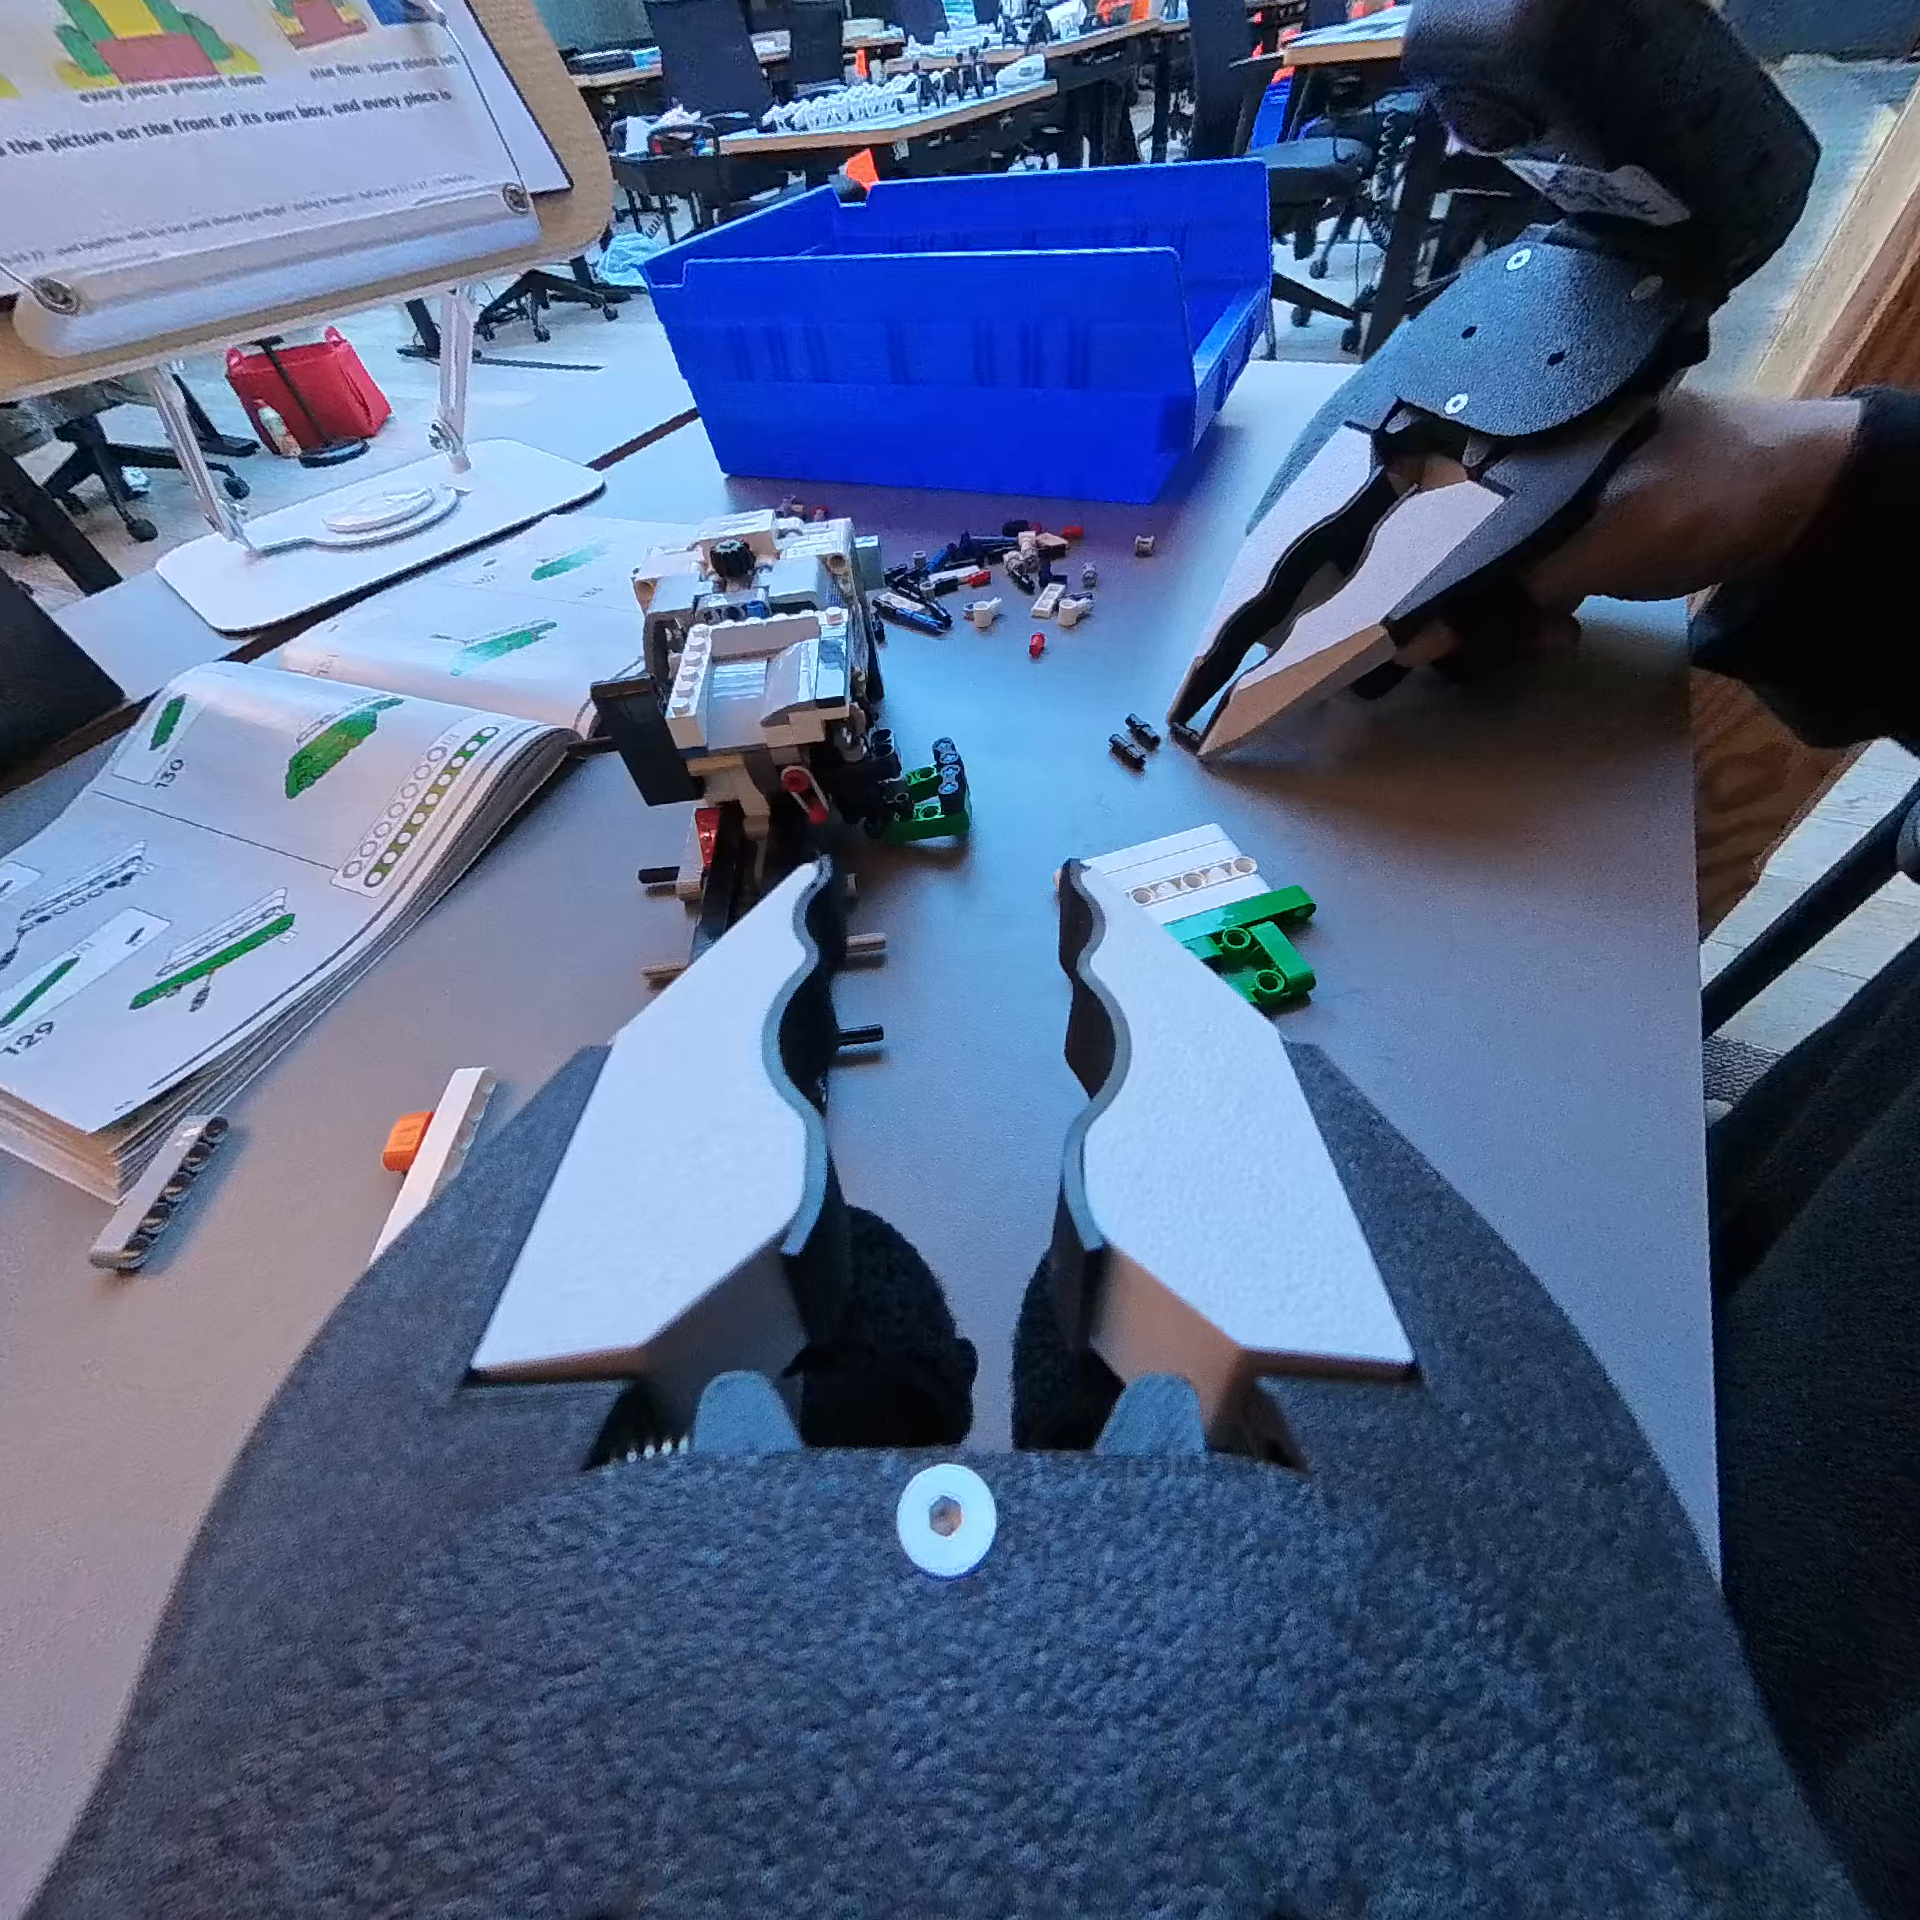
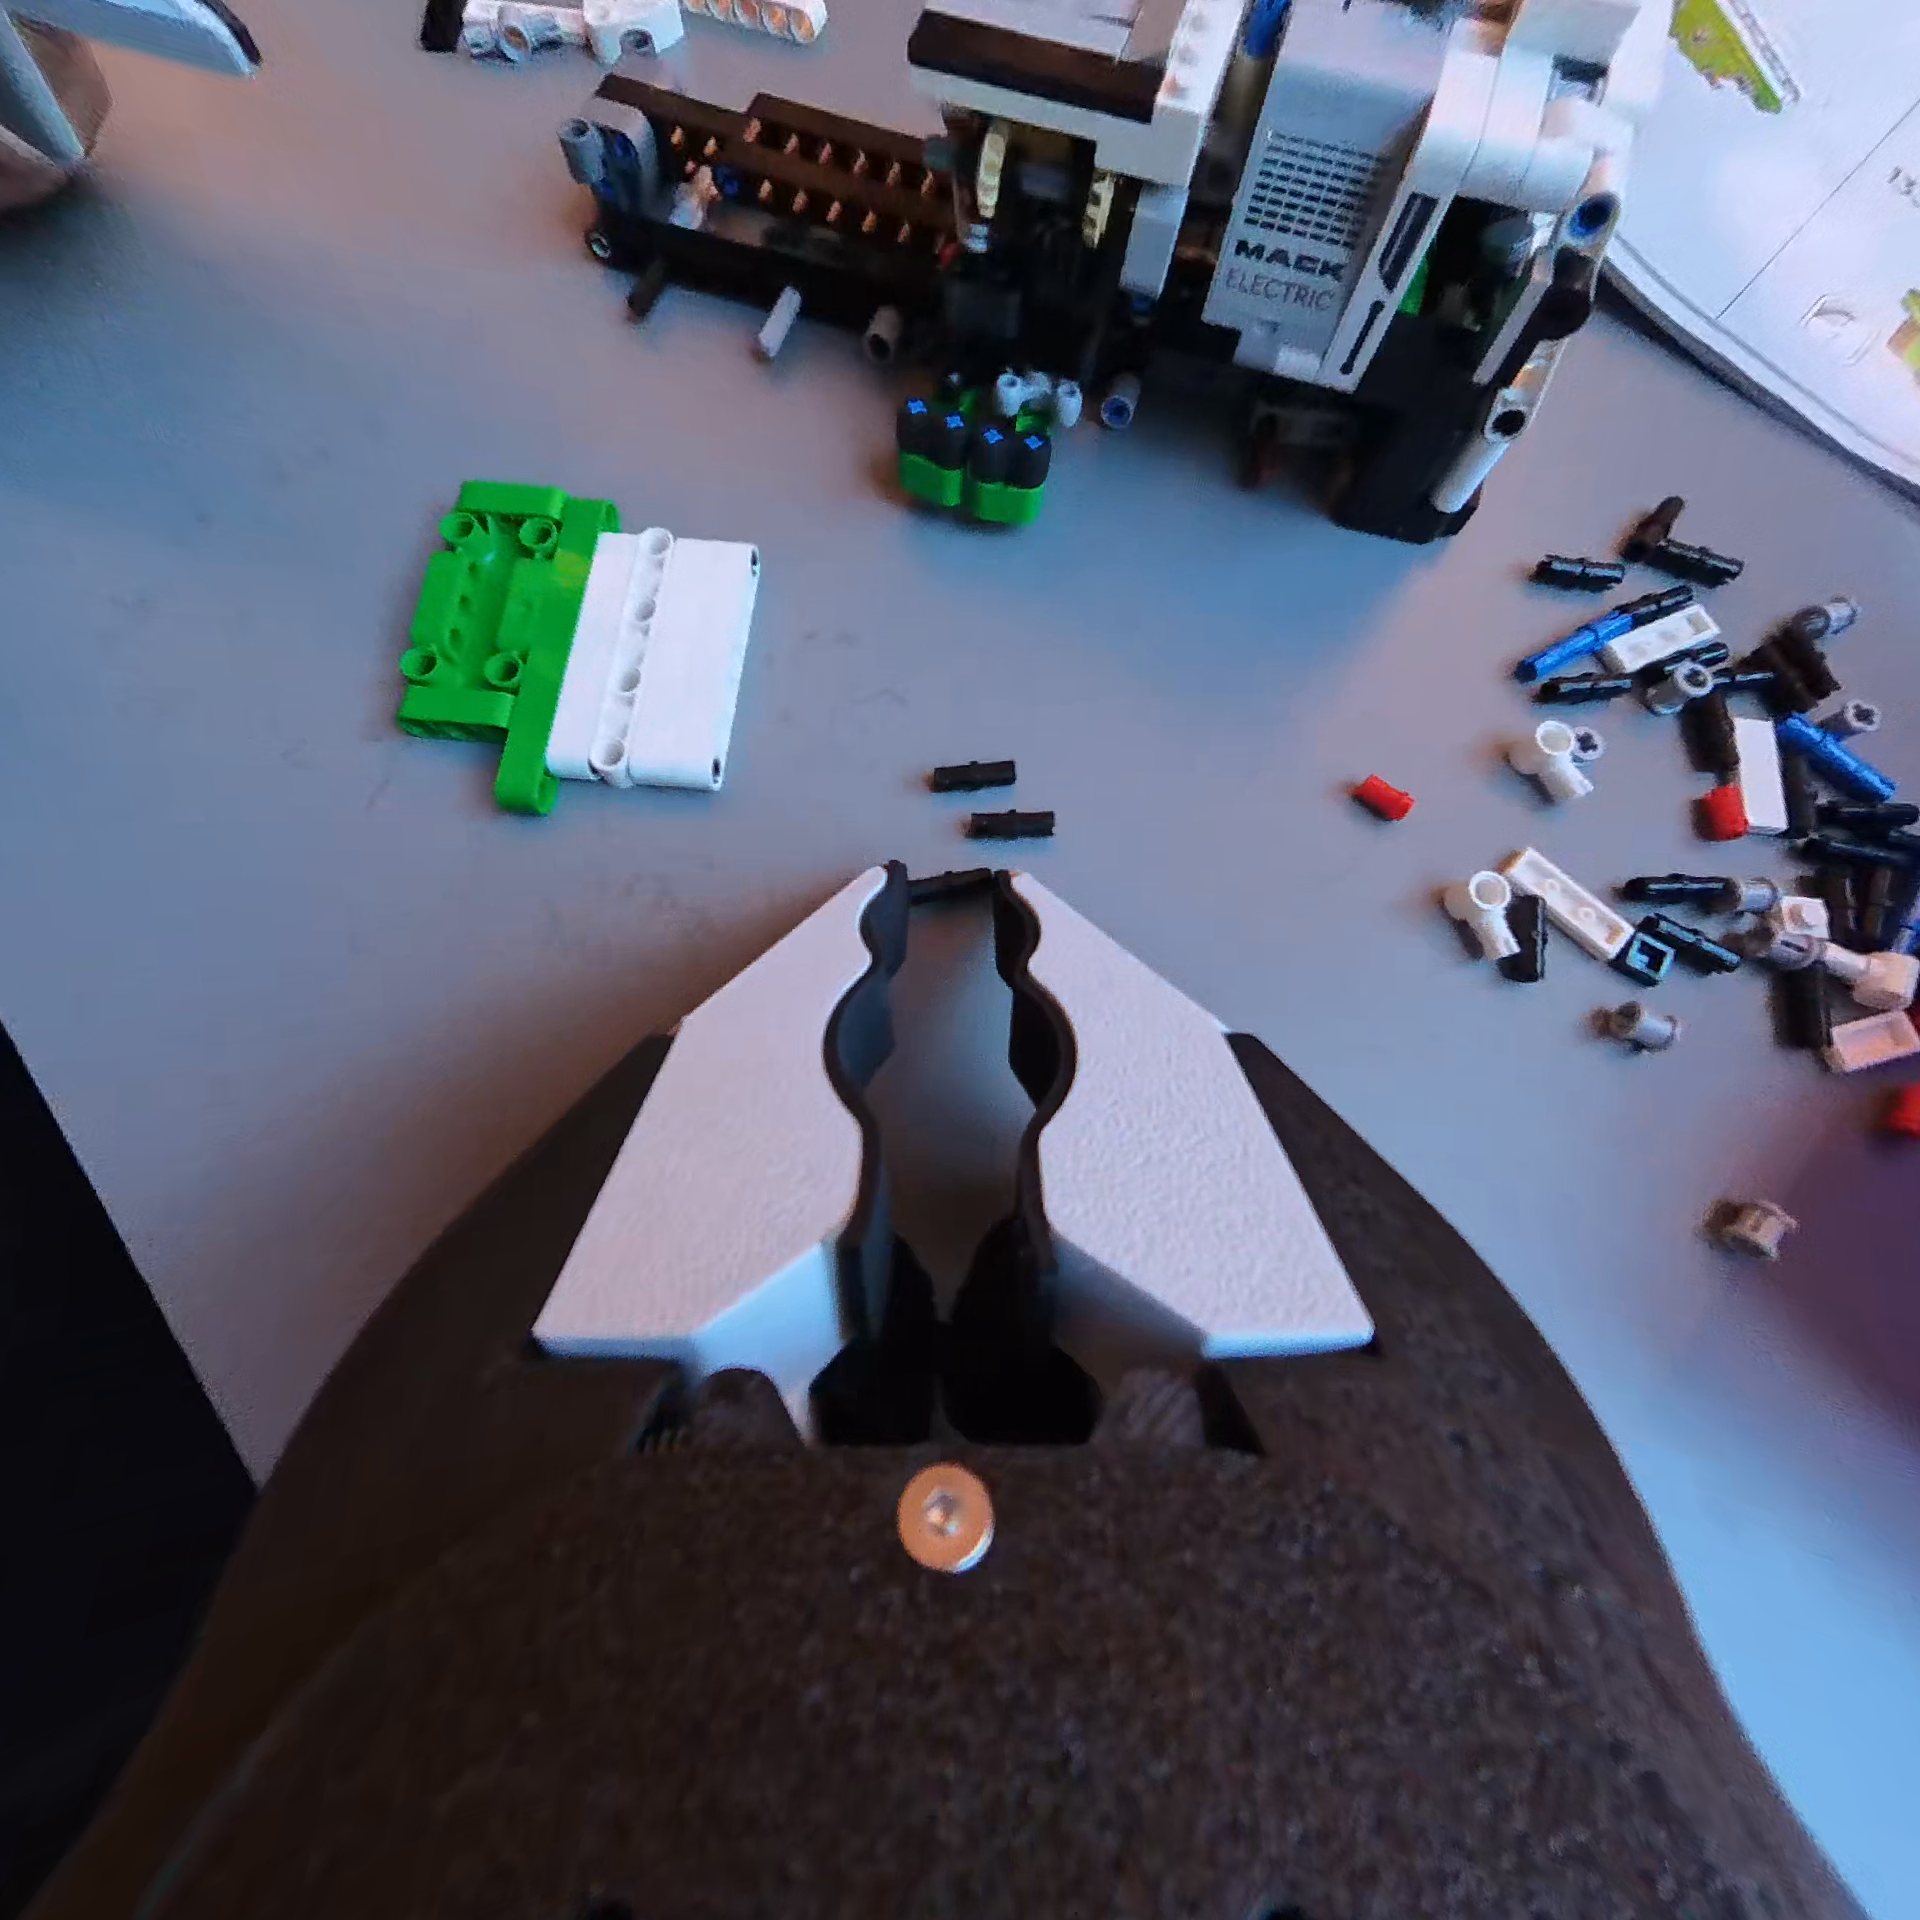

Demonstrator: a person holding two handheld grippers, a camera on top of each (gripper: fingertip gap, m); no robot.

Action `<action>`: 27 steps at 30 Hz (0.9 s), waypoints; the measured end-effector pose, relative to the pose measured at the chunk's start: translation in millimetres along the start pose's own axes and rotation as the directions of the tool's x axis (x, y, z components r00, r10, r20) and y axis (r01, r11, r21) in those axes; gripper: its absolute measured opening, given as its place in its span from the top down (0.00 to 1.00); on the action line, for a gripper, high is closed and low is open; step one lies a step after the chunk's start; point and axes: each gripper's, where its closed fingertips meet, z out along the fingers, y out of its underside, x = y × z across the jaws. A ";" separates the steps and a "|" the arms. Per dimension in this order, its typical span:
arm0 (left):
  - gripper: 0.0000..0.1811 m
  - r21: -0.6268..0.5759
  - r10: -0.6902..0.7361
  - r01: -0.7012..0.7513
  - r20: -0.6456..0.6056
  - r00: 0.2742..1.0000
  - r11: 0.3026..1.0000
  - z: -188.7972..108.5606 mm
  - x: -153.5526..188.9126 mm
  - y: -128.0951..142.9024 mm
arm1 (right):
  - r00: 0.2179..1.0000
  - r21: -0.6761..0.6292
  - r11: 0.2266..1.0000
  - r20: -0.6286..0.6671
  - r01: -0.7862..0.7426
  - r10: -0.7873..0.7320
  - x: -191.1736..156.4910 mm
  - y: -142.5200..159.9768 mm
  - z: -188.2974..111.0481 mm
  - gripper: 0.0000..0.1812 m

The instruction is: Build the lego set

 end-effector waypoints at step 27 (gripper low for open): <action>0.79 -0.014 0.038 -0.038 0.004 0.999 0.999 1.3 3.6 1.8 | 0.908 0.077 0.937 -0.231 -0.342 0.350 107.9 4.5 -7.7 0.94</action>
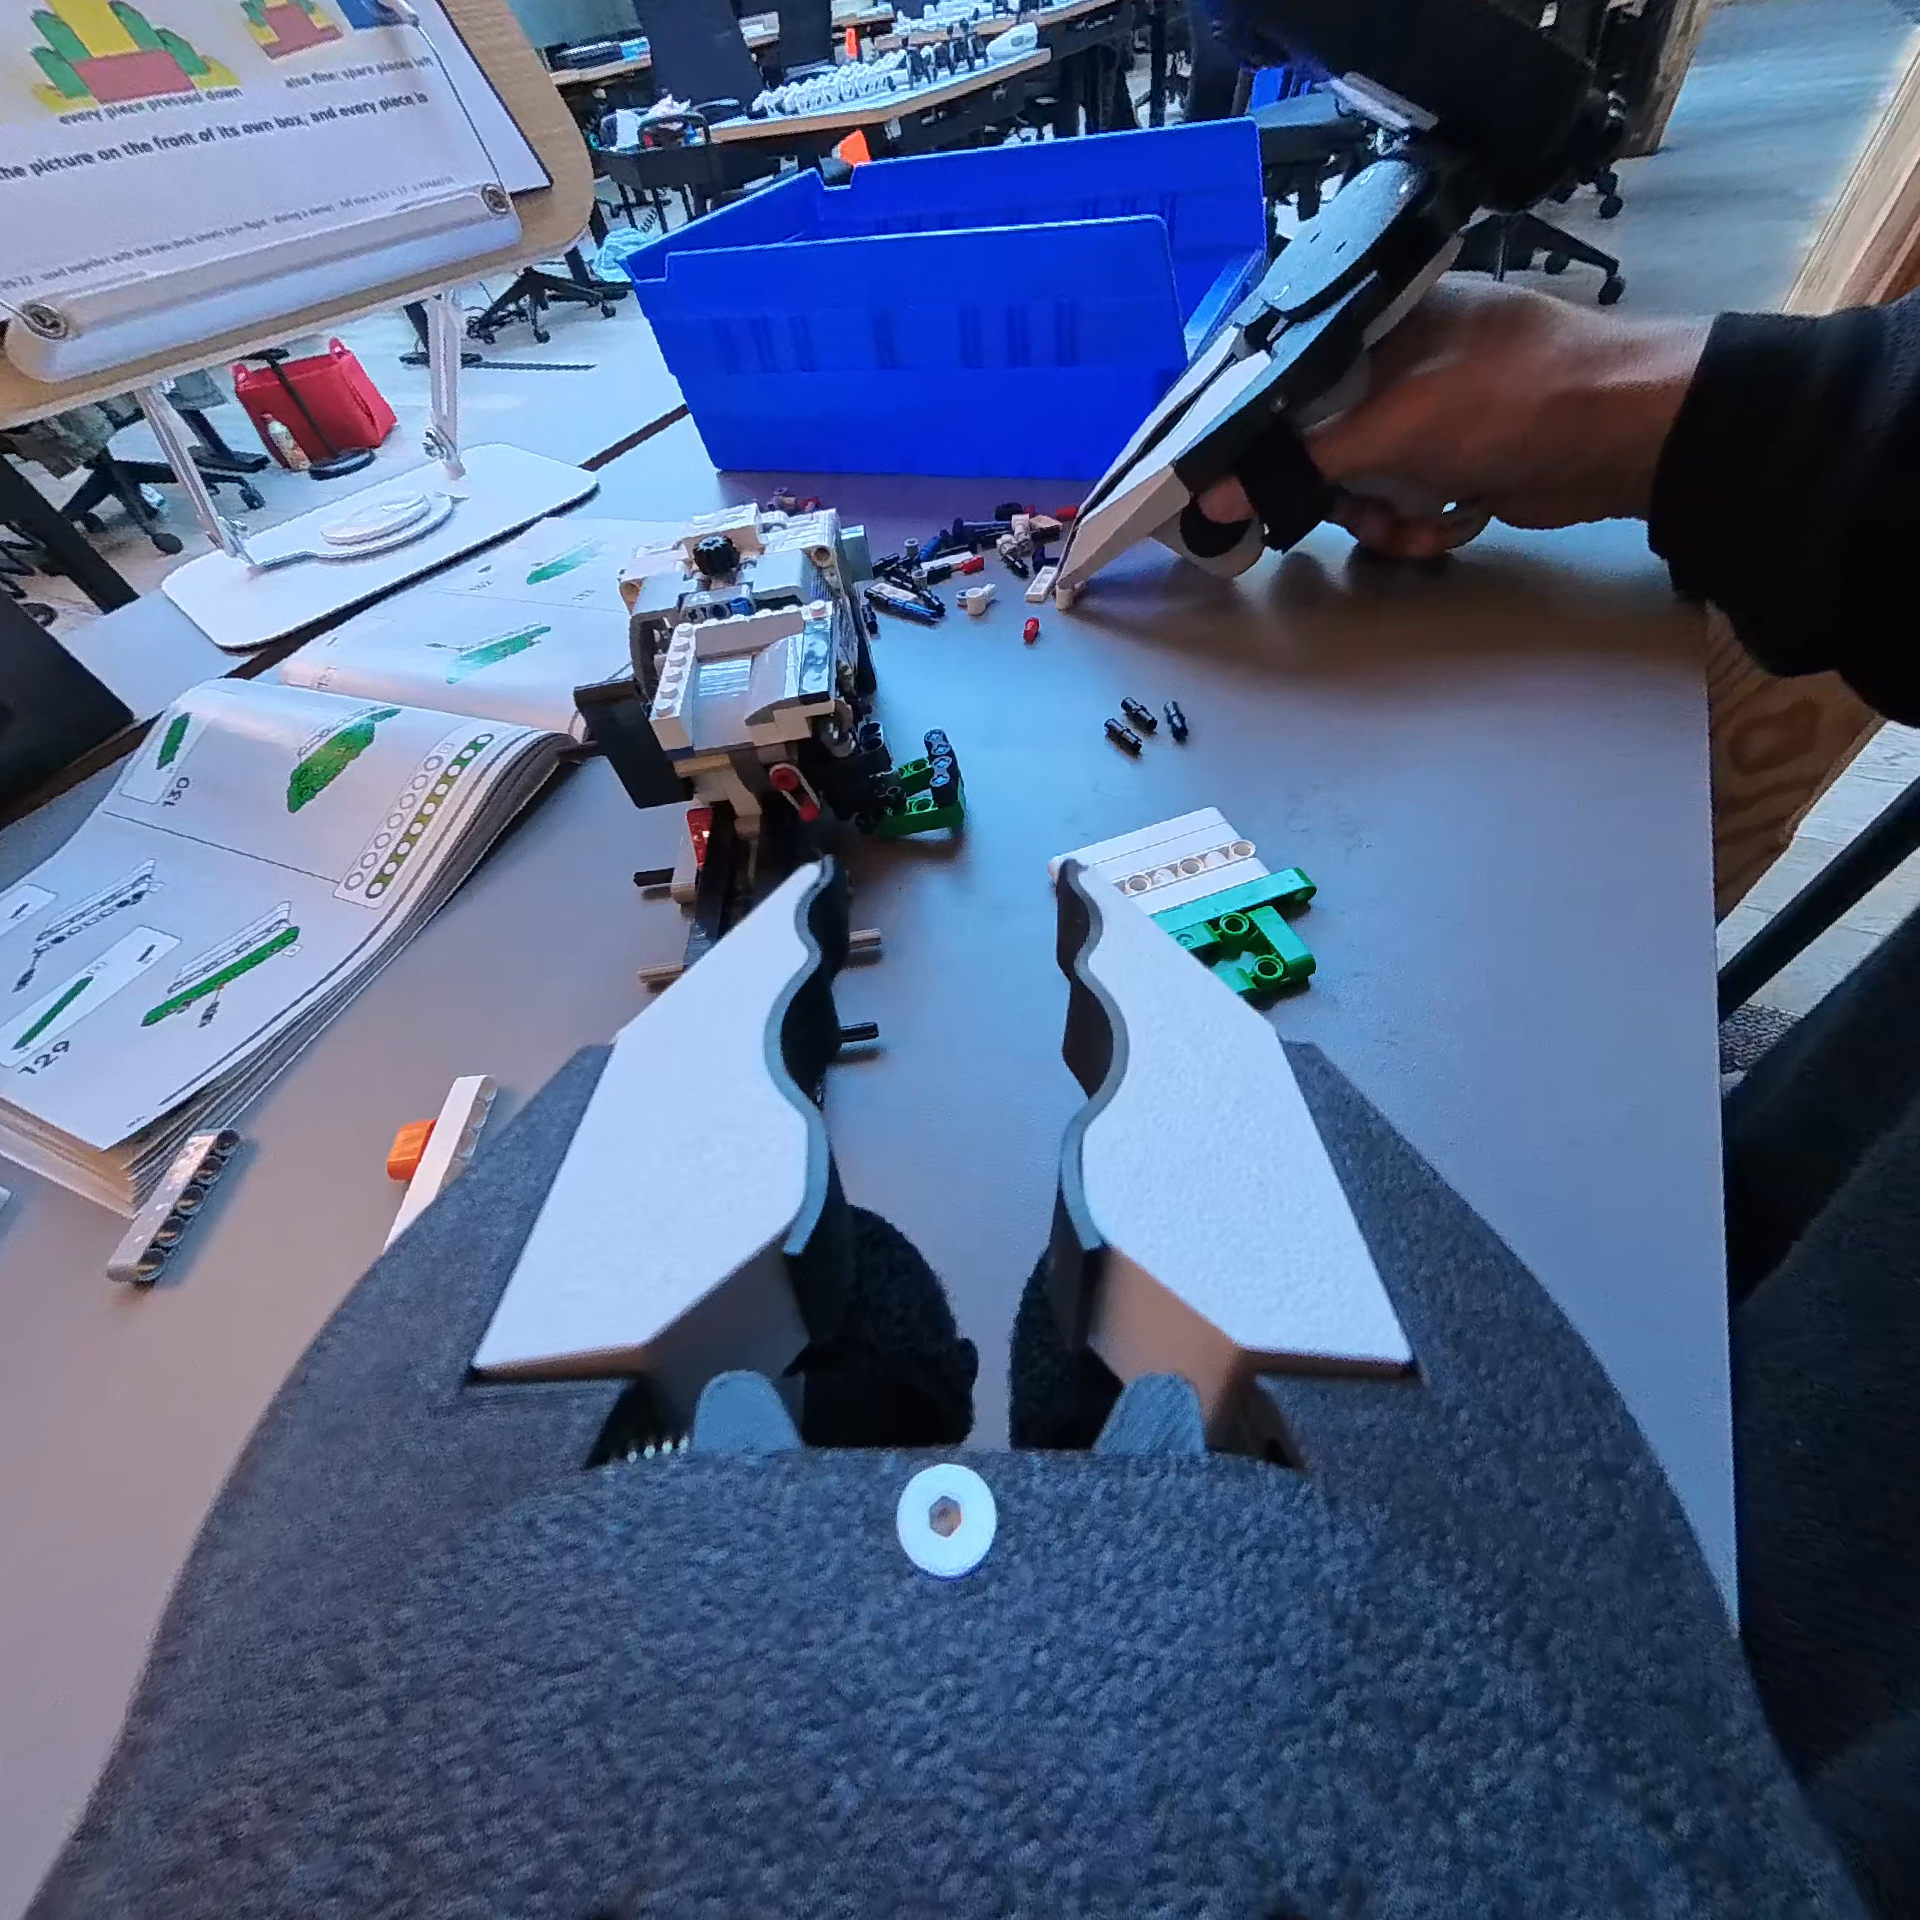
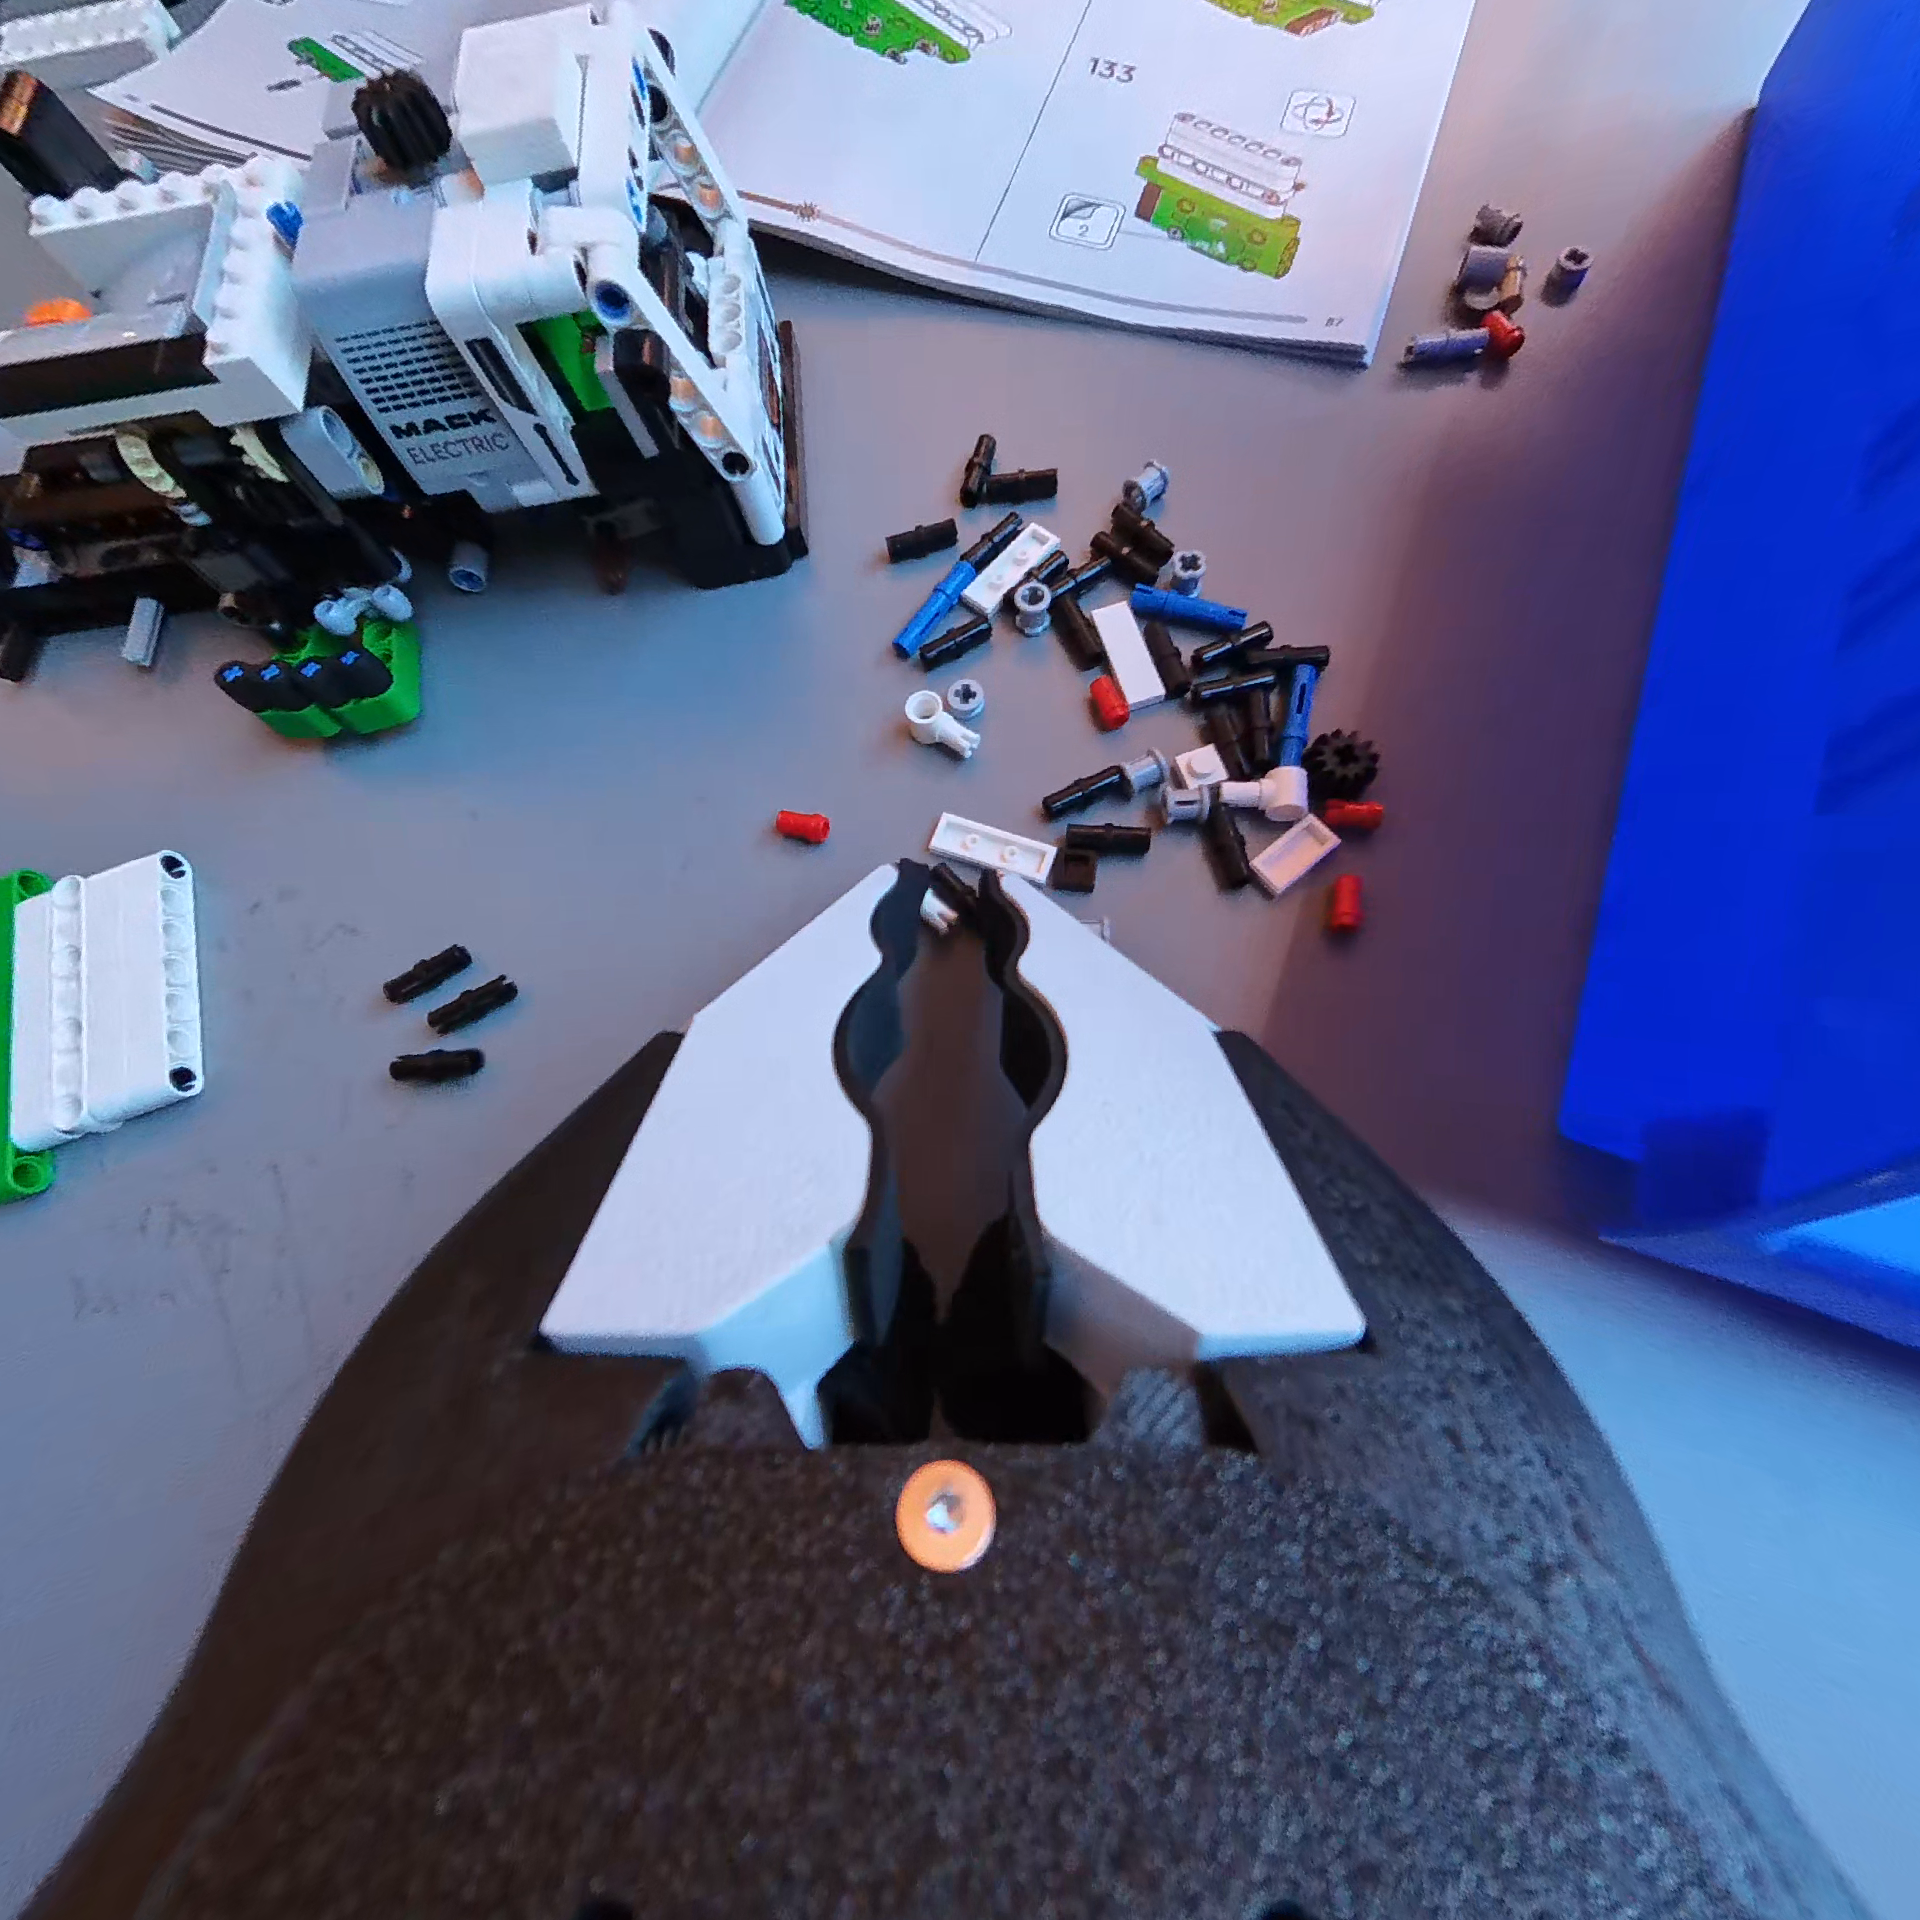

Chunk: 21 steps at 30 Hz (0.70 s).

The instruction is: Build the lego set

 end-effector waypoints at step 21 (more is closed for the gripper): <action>0.79 -0.021 0.009 -0.009 0.003 1.000 1.000 2.4 0.6 2.7 | 0.991 0.024 0.991 -0.017 0.131 -0.131 -3.4 -4.1 -0.5 0.92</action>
